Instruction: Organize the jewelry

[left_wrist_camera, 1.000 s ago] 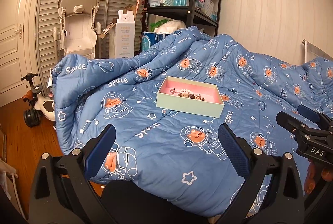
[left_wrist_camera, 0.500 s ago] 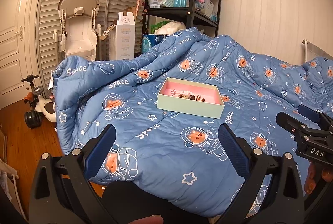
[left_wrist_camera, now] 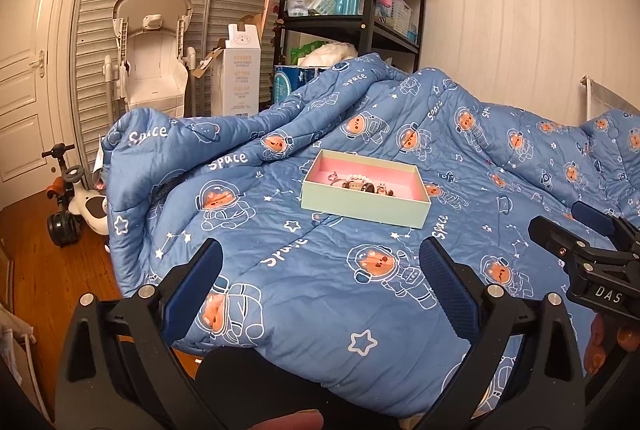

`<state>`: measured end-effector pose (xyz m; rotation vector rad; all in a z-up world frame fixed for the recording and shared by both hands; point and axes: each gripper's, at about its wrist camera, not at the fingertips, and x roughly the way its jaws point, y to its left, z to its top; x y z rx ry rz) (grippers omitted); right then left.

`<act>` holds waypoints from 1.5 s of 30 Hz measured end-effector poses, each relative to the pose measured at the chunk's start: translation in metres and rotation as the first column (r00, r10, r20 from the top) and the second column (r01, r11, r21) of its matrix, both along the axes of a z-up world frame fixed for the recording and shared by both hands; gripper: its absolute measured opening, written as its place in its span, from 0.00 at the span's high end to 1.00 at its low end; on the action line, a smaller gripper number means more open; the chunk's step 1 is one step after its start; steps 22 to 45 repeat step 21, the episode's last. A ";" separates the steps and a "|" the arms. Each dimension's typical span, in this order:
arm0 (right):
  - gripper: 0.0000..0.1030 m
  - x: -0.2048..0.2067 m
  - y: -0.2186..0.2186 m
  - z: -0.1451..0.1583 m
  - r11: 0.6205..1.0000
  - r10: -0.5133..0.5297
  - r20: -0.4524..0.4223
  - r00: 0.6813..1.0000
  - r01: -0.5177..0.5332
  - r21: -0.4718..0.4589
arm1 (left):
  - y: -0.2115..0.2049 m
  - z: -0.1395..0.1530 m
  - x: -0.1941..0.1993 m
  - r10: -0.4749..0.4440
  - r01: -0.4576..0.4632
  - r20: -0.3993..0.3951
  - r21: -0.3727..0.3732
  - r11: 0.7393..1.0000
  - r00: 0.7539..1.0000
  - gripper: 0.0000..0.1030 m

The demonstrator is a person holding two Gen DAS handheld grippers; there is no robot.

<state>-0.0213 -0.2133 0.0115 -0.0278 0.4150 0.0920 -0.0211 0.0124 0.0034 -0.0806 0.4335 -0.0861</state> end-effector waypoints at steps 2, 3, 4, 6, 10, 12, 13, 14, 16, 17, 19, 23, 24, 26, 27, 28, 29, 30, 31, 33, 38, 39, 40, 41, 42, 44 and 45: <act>0.07 0.000 0.000 0.000 1.000 0.000 0.001 1.000 0.000 0.000 | -0.001 0.000 0.000 -0.004 0.004 0.000 -0.002 1.000 1.000 0.06; 0.07 0.000 0.000 0.000 1.000 0.000 0.001 1.000 0.000 0.000 | 0.000 0.000 0.000 -0.006 0.006 0.000 -0.003 1.000 1.000 0.06; 0.07 0.000 0.000 0.000 1.000 0.001 0.000 1.000 -0.001 0.000 | 0.000 0.000 0.000 -0.008 0.008 -0.002 -0.004 1.000 1.000 0.06; 0.07 0.000 0.000 0.000 1.000 0.000 0.000 1.000 0.000 0.001 | 0.000 0.000 0.000 -0.004 0.004 -0.003 0.000 1.000 1.000 0.06; 0.07 -0.001 0.001 -0.001 1.000 0.004 0.003 1.000 -0.004 0.002 | 0.001 0.000 -0.001 0.002 -0.002 0.005 -0.001 1.000 1.000 0.06; 0.07 -0.001 0.002 -0.001 1.000 0.005 0.003 1.000 -0.005 0.002 | 0.001 0.000 -0.001 0.001 -0.001 0.004 0.002 1.000 1.000 0.06; 0.07 -0.001 0.002 -0.001 1.000 0.005 0.002 1.000 -0.005 0.002 | 0.001 0.000 -0.001 0.000 0.000 0.003 0.002 1.000 1.000 0.06; 0.07 -0.001 0.002 -0.001 1.000 0.005 0.002 1.000 -0.005 0.001 | 0.001 0.000 0.000 0.002 -0.002 0.001 0.004 1.000 1.000 0.06; 0.07 -0.001 0.002 -0.001 1.000 0.005 0.003 1.000 -0.005 0.001 | 0.001 0.000 0.000 0.006 -0.006 -0.003 0.006 1.000 1.000 0.06; 0.07 -0.002 0.003 -0.001 1.000 0.005 0.004 1.000 -0.005 0.001 | 0.002 0.000 0.000 0.007 -0.006 -0.005 0.004 1.000 1.000 0.06; 0.07 -0.001 0.003 -0.001 1.000 0.006 0.003 1.000 -0.006 0.001 | 0.002 -0.001 0.001 0.007 -0.007 -0.008 0.001 1.000 1.000 0.06; 0.07 -0.002 0.003 -0.001 1.000 0.006 0.003 1.000 -0.006 0.001 | 0.003 -0.001 0.001 0.007 -0.007 -0.009 0.002 1.000 1.000 0.06; 0.07 -0.002 0.003 -0.001 1.000 0.006 0.003 1.000 -0.006 0.001 | 0.003 -0.001 0.001 0.007 -0.007 -0.009 0.002 1.000 1.000 0.06; 0.07 -0.002 0.003 -0.001 1.000 0.006 0.003 1.000 -0.006 0.001 | 0.003 -0.001 0.001 0.007 -0.007 -0.009 0.002 1.000 1.000 0.06; 0.07 -0.002 0.003 -0.001 1.000 0.006 0.003 1.000 -0.006 0.001 | 0.003 -0.001 0.001 0.007 -0.007 -0.009 0.002 1.000 1.000 0.06; 0.07 -0.002 0.003 -0.001 1.000 0.006 0.003 1.000 -0.006 0.001 | 0.003 -0.001 0.001 0.007 -0.007 -0.009 0.002 1.000 1.000 0.06; 0.07 -0.002 0.003 -0.001 1.000 0.006 0.003 1.000 -0.006 0.001 | 0.003 -0.001 0.001 0.007 -0.007 -0.009 0.002 1.000 1.000 0.06; 0.07 -0.002 0.003 -0.001 1.000 0.006 0.003 1.000 -0.006 0.001 | 0.003 -0.001 0.001 0.007 -0.007 -0.009 0.002 1.000 1.000 0.06; 0.07 -0.002 0.003 -0.001 1.000 0.006 0.003 1.000 -0.006 0.001 | 0.003 -0.001 0.001 0.007 -0.007 -0.009 0.002 1.000 1.000 0.06; 0.07 -0.002 0.003 -0.001 1.000 0.006 0.003 1.000 -0.006 0.001 | 0.003 -0.001 0.001 0.007 -0.007 -0.009 0.002 1.000 1.000 0.06; 0.07 -0.002 0.003 -0.001 1.000 0.006 0.003 1.000 -0.006 0.001 | 0.003 -0.001 0.001 0.007 -0.007 -0.009 0.002 1.000 1.000 0.06; 0.07 -0.002 0.003 -0.001 1.000 0.006 0.003 1.000 -0.006 0.001 | 0.003 -0.001 0.001 0.007 -0.007 -0.009 0.002 1.000 1.000 0.06; 0.07 -0.002 0.003 -0.001 1.000 0.006 0.003 1.000 -0.006 0.001 | 0.003 -0.001 0.001 0.007 -0.007 -0.009 0.002 1.000 1.000 0.06; 0.07 -0.002 0.003 -0.001 1.000 0.006 0.003 1.000 -0.006 0.001 | 0.003 -0.001 0.001 0.007 -0.007 -0.009 0.002 1.000 1.000 0.06; 0.07 -0.002 0.003 -0.001 1.000 0.006 0.003 1.000 -0.006 0.001 | 0.003 -0.001 0.001 0.007 -0.007 -0.009 0.002 1.000 1.000 0.06; 0.07 -0.002 0.003 -0.001 1.000 0.006 0.003 1.000 -0.006 0.001 | 0.003 -0.001 0.001 0.007 -0.007 -0.009 0.002 1.000 1.000 0.06; 0.07 -0.002 0.003 -0.001 1.000 0.006 0.003 1.000 -0.006 0.001 | 0.003 -0.001 0.001 0.007 -0.007 -0.009 0.002 1.000 1.000 0.06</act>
